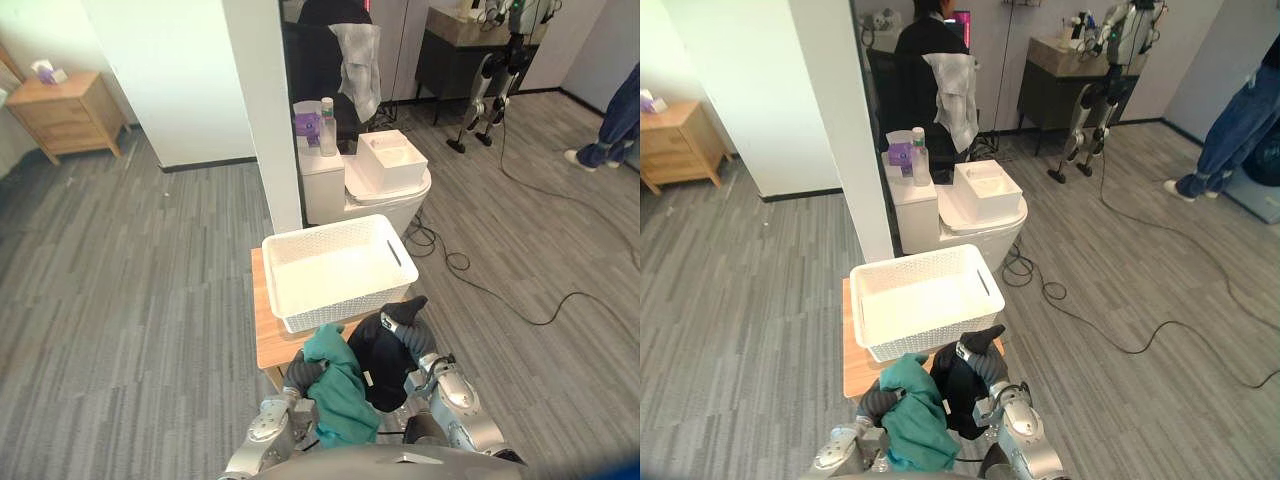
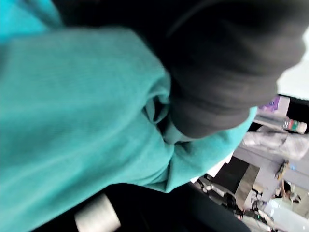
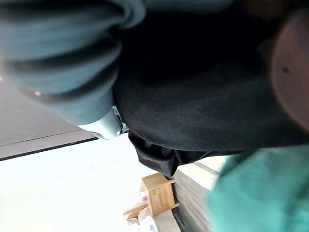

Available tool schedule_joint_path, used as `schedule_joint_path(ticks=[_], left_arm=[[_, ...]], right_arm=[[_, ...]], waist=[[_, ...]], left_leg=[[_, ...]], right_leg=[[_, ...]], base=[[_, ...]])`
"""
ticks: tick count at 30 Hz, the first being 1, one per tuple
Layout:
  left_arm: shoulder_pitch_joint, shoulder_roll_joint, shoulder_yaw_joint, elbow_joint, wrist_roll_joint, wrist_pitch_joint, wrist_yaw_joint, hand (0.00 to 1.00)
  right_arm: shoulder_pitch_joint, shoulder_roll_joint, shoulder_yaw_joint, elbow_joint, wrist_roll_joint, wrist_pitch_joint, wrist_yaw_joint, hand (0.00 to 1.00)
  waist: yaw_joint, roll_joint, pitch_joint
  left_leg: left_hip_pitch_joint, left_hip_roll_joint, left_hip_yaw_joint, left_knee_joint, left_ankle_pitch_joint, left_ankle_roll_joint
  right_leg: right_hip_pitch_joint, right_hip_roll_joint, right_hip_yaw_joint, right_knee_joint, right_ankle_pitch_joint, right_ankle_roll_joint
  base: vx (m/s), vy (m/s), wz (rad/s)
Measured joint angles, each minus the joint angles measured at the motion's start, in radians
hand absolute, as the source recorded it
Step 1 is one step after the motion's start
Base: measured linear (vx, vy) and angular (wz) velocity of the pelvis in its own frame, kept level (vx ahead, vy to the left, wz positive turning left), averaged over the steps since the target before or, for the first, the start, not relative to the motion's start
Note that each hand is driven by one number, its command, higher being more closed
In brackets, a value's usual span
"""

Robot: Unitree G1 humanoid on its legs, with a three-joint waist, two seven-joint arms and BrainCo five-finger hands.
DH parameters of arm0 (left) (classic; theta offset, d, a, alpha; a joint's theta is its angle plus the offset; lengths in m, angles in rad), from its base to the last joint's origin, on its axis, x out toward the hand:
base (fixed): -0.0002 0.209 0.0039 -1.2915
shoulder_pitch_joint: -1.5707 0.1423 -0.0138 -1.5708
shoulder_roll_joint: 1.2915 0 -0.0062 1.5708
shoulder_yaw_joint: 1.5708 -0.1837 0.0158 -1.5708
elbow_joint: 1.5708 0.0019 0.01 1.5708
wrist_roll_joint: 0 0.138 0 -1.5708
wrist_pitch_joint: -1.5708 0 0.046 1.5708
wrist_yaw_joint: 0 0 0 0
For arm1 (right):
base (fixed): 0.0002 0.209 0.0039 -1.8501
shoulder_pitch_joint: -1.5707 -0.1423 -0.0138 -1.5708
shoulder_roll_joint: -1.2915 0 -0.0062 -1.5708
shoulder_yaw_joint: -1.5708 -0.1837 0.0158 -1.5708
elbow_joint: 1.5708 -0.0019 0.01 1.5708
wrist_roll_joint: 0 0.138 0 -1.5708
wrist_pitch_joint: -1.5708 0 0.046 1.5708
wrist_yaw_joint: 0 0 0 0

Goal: Tidy the bed and pick cloth on bed and put in laundry

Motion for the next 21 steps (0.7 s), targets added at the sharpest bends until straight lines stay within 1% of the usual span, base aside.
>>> schedule_joint_path(ticks=[1,2,3,4,5,6,8,11,12,14,16,17,18,19,20,21], left_arm=[[-0.008,-0.001,-0.01,0.0,0.002,0.001,0.006,1.0],[-0.011,-0.002,-0.01,0.006,0.003,0.003,0.01,1.0],[-0.018,-0.017,-0.009,0.015,0.003,0.01,0.018,1.0],[-0.015,-0.031,-0.01,0.007,0.001,0.01,0.02,1.0],[-0.018,-0.037,-0.006,0.006,0.0,0.01,0.022,1.0],[-0.021,-0.037,-0.006,0.006,0.0,0.01,0.024,1.0],[-0.034,-0.03,-0.006,0.005,0.0,0.011,0.028,1.0],[-0.04,-0.032,-0.005,0.005,0.0,0.011,0.031,1.0],[-0.04,-0.034,-0.005,0.006,0.0,0.011,0.032,1.0],[-0.039,-0.034,-0.005,0.008,0.0,0.011,0.035,1.0],[-0.039,-0.031,-0.005,0.011,0.0,0.012,0.036,1.0],[-0.039,-0.031,-0.004,0.015,0.0,0.012,0.036,1.0],[-0.038,-0.031,-0.004,0.018,0.0,0.012,0.037,1.0],[-0.036,-0.032,-0.004,0.018,0.001,0.013,0.037,1.0],[-0.034,-0.032,-0.004,0.018,0.001,0.019,0.037,1.0],[-0.034,-0.034,-0.004,0.018,0.001,0.021,0.037,1.0]], right_arm=[[-0.002,0.001,-0.043,-0.045,-0.007,-0.006,-0.009,1.0],[-0.009,-0.007,-0.091,-0.071,-0.021,-0.006,-0.022,1.0],[-0.023,-0.018,-0.117,-0.07,-0.025,-0.005,-0.028,1.0],[-0.045,-0.031,-0.164,-0.081,-0.029,-0.005,-0.04,1.0],[-0.071,-0.046,-0.192,-0.093,-0.03,-0.003,-0.043,1.0],[-0.079,-0.054,-0.199,-0.108,-0.031,-0.001,-0.043,1.0],[-0.087,-0.065,-0.224,-0.203,-0.036,0.019,-0.042,1.0],[-0.097,-0.086,-0.233,-0.289,-0.036,0.038,-0.029,1.0],[-0.12,-0.094,-0.232,-0.312,-0.036,0.051,-0.004,1.0],[-0.162,-0.095,-0.232,-0.318,-0.036,0.076,0.016,1.0],[-0.224,-0.097,-0.231,-0.326,-0.037,0.122,0.049,1.0],[-0.239,-0.097,-0.229,-0.326,-0.037,0.133,0.053,1.0],[-0.272,-0.097,-0.223,-0.327,-0.037,0.16,0.059,1.0],[-0.297,-0.098,-0.216,-0.327,-0.037,0.178,0.062,1.0],[-0.336,-0.105,-0.191,-0.323,-0.037,0.202,0.062,1.0],[-0.35,-0.112,-0.179,-0.319,-0.037,0.21,0.063,1.0]], waist=[[-0.012,-0.011,-0.005],[-0.022,-0.037,-0.017],[-0.018,-0.018,-0.013],[-0.016,0.01,-0.016],[-0.011,0.029,-0.015],[-0.007,0.035,-0.018],[-0.005,0.033,-0.02],[-0.01,0.031,-0.021],[-0.01,0.024,-0.027],[-0.005,0.012,-0.034],[0.001,-0.005,-0.044],[0.006,-0.007,-0.045],[0.008,-0.008,-0.046],[0.013,-0.008,-0.046],[0.024,-0.008,-0.046],[0.027,-0.008,-0.046]], left_leg=[[-0.019,-0.016,-0.025,0.002,0.006,0.002],[-0.027,-0.044,-0.05,0.006,0.013,0.006],[-0.021,-0.037,-0.054,0.005,0.014,0.002],[-0.028,-0.031,-0.058,0.003,0.015,-0.005],[-0.026,-0.023,-0.059,-0.002,0.012,-0.01],[-0.027,-0.018,-0.057,-0.003,0.01,-0.013],[-0.019,-0.003,-0.053,-0.003,0.004,-0.022],[0.003,-0.001,-0.048,-0.018,0.003,-0.024],[0.005,-0.004,-0.043,-0.018,0.003,-0.024],[-0.001,-0.008,-0.037,-0.017,0.003,-0.024],[-0.017,-0.013,-0.032,-0.017,0.003,-0.024],[-0.02,-0.014,-0.032,-0.016,0.003,-0.024],[-0.023,-0.014,-0.034,-0.015,0.003,-0.024],[-0.026,-0.015,-0.038,-0.014,0.003,-0.024],[-0.029,-0.014,-0.044,-0.014,0.006,-0.02],[-0.03,-0.013,-0.046,-0.014,0.007,-0.018]], right_leg=[[0.018,0.023,0.008,-0.122,0.043,-0.001],[0.041,0.017,0.006,-0.194,0.101,-0.066],[0.053,0.022,-0.001,-0.205,0.116,-0.048],[0.071,0.029,-0.001,-0.241,0.118,-0.048],[0.082,0.04,-0.002,-0.27,0.124,-0.052],[0.086,0.047,-0.002,-0.282,0.127,-0.057],[0.114,0.064,-0.01,-0.322,0.133,-0.063],[0.144,0.071,-0.008,-0.358,0.146,-0.058],[0.154,0.072,-0.003,-0.383,0.161,-0.061],[0.154,0.071,0.008,-0.407,0.178,-0.058],[0.154,0.069,0.008,-0.443,0.206,-0.06],[0.155,0.069,0.008,-0.45,0.211,-0.061],[0.155,0.068,0.006,-0.451,0.214,-0.063],[0.155,0.067,0.004,-0.451,0.215,-0.065],[0.155,0.068,0.001,-0.451,0.217,-0.067],[0.155,0.068,-0.003,-0.452,0.217,-0.068]], base=[[0.22,-0.076,0.9],[0.28,-0.088,0.75],[0.25,-0.032,0.48],[0.23,0.017,0.13],[0.21,0.029,0.06],[0.18,-0.008,-0.11],[0.13,-0.03,-0.04],[0.07,0.002,-0.05],[0.01,0.022,-0.17],[-0.04,0.013,-0.17],[-0.07,0.003,-0.03],[-0.06,-0.006,0.02],[-0.06,-0.007,0.08],[-0.09,-0.018,0.12],[-0.08,-0.02,0.11],[-0.11,-0.032,0.12]])
